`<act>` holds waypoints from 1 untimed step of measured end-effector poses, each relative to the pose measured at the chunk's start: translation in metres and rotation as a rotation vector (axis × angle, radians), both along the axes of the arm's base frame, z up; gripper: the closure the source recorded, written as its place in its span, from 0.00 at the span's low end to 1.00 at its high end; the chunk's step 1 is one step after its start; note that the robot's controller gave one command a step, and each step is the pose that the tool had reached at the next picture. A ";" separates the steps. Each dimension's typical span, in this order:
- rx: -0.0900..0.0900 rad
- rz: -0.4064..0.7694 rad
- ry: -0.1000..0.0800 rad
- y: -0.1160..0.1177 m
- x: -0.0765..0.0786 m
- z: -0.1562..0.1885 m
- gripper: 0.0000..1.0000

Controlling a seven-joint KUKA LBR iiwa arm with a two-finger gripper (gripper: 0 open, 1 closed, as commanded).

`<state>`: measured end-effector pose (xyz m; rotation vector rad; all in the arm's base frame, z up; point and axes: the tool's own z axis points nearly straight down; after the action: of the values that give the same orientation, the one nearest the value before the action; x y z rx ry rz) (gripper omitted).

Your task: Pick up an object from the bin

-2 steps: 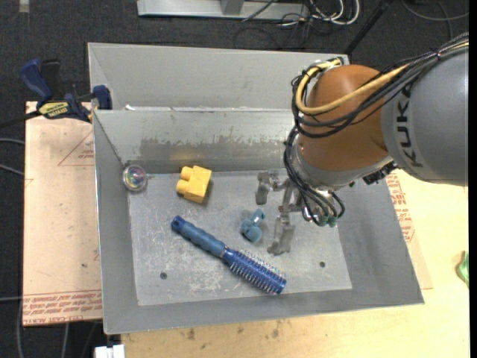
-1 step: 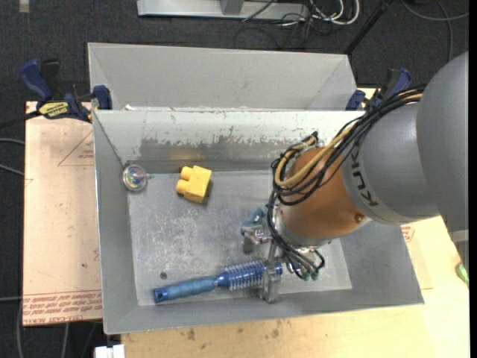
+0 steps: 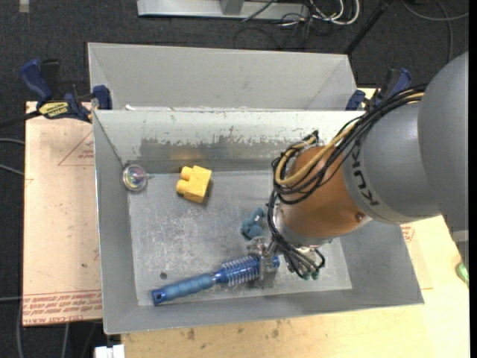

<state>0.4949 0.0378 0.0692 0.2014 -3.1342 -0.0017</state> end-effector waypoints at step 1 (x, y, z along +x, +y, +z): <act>-0.001 -0.014 -0.012 -0.027 0.041 0.121 1.00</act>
Offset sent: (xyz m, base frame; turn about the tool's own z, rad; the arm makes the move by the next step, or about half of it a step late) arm 0.0378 -0.0262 0.1170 0.0107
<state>0.5357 0.0107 0.1902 0.1802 -3.1478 0.0016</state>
